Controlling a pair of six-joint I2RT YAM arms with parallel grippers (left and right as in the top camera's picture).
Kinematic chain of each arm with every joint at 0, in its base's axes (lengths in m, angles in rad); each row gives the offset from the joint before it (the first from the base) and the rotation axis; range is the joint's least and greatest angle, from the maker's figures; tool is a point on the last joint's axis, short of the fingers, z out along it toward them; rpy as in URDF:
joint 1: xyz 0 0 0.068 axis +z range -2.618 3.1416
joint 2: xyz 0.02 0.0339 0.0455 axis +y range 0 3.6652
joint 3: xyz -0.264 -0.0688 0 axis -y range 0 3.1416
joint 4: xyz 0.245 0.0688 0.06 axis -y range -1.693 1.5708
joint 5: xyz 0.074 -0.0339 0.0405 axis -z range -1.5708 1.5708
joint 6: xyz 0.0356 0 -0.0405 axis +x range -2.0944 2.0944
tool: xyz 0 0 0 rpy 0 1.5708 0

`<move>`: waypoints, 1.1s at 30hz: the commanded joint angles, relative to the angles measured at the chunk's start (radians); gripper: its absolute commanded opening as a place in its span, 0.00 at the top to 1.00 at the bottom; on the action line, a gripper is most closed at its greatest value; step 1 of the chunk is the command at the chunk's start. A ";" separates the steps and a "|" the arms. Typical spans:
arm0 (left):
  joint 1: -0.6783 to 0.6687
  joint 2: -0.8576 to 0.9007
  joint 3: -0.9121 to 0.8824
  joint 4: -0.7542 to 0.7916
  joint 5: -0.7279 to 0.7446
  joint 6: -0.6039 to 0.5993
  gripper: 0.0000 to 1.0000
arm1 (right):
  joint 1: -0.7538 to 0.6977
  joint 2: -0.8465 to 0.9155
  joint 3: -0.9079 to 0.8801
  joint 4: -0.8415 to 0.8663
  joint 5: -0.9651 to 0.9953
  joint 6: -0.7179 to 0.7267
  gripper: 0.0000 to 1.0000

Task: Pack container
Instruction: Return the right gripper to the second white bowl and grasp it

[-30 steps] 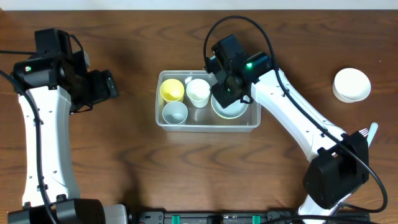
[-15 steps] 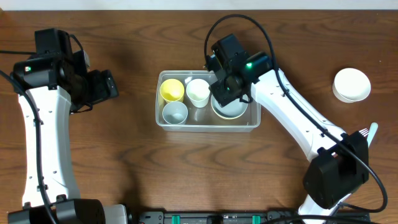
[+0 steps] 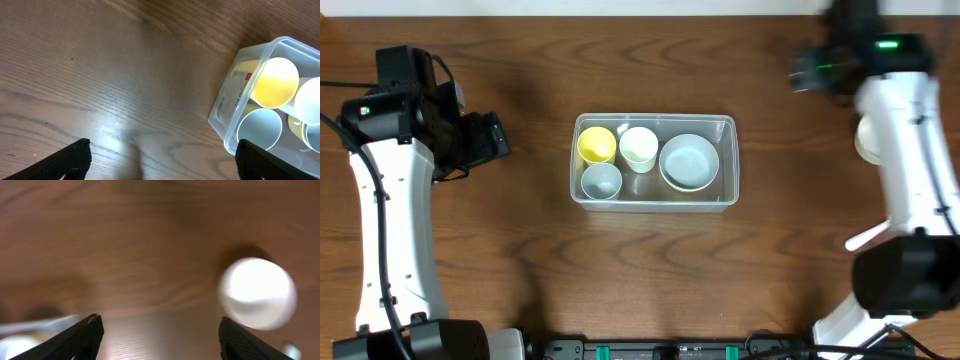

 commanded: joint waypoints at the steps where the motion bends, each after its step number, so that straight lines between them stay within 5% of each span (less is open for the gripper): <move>1: 0.005 0.000 -0.006 -0.002 0.010 -0.009 0.08 | -0.130 0.005 -0.010 -0.007 -0.027 0.014 0.25; 10: 0.005 0.000 -0.006 -0.005 0.010 -0.009 0.08 | -0.275 0.152 -0.027 0.000 -0.026 -0.100 0.25; 24: 0.005 0.000 -0.006 -0.006 0.010 -0.009 0.08 | -0.286 0.400 -0.027 0.018 -0.030 -0.113 0.27; 33: 0.005 0.000 -0.006 -0.006 0.010 -0.009 0.08 | -0.286 0.426 -0.027 0.025 -0.030 -0.109 0.56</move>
